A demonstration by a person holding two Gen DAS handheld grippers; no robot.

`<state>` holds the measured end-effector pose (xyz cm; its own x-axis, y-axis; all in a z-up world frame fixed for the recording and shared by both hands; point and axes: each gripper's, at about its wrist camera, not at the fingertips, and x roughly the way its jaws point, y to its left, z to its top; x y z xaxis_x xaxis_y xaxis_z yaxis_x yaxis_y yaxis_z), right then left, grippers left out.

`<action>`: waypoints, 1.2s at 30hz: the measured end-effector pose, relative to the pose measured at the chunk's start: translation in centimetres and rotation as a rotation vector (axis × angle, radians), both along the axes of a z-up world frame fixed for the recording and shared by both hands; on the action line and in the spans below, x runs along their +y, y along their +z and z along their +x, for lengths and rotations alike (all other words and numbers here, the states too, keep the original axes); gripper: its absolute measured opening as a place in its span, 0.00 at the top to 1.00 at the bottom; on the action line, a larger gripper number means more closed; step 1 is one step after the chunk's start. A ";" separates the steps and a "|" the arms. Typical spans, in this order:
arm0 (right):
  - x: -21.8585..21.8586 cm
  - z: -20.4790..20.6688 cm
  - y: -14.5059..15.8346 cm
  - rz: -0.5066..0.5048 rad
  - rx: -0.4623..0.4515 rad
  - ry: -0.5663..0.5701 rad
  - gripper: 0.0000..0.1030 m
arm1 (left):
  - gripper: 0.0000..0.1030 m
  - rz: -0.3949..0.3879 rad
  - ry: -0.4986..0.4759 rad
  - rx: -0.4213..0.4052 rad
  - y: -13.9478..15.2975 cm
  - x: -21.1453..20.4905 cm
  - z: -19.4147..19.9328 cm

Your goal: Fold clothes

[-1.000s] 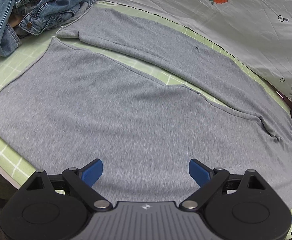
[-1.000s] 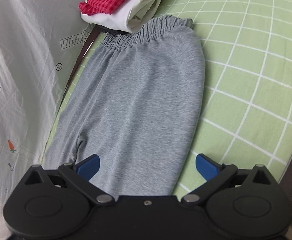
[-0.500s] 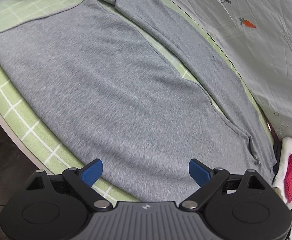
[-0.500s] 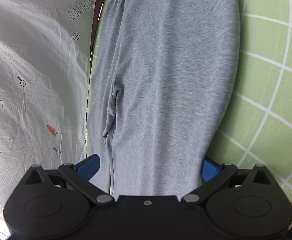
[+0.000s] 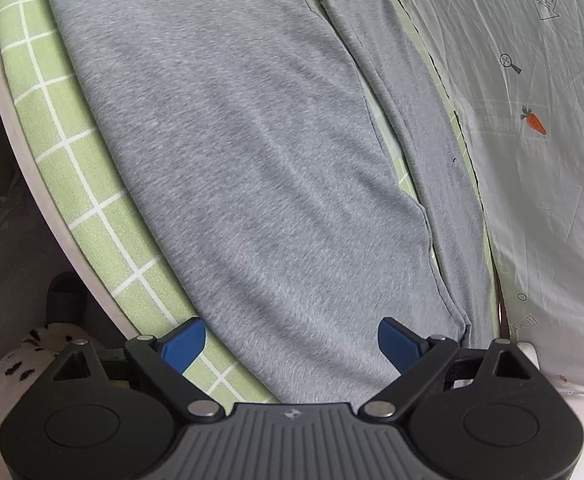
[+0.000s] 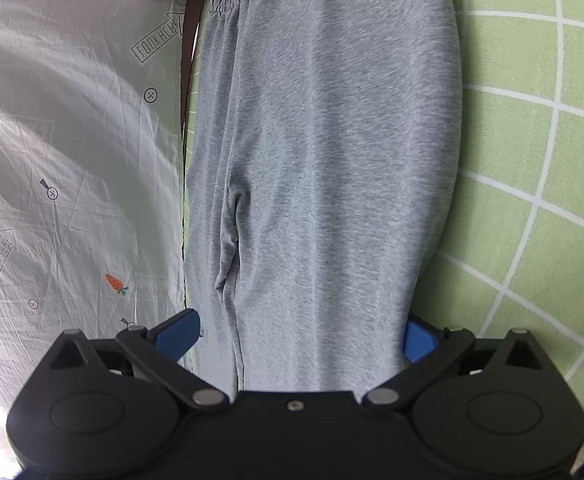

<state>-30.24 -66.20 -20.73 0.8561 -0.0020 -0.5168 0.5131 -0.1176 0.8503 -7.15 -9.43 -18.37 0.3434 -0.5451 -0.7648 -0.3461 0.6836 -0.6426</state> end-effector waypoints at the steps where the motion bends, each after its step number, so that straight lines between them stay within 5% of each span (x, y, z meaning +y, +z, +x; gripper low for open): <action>1: 0.1 -0.1 0.0 0.000 -0.001 -0.005 0.00 | 0.10 -0.001 0.004 -0.001 0.0 0.1 0.1; 18: -0.2 -0.4 -1.0 0.062 -0.038 -0.121 0.00 | 0.11 0.093 0.225 -0.112 0.9 5.9 2.1; 26: -1.9 -0.4 -0.5 0.013 -0.012 -0.212 0.00 | 0.31 0.279 0.183 -0.197 1.6 7.3 3.7; 36: -6.9 -2.2 0.9 -0.145 0.133 -0.347 0.21 | 0.41 0.195 0.398 -0.188 1.1 9.9 3.9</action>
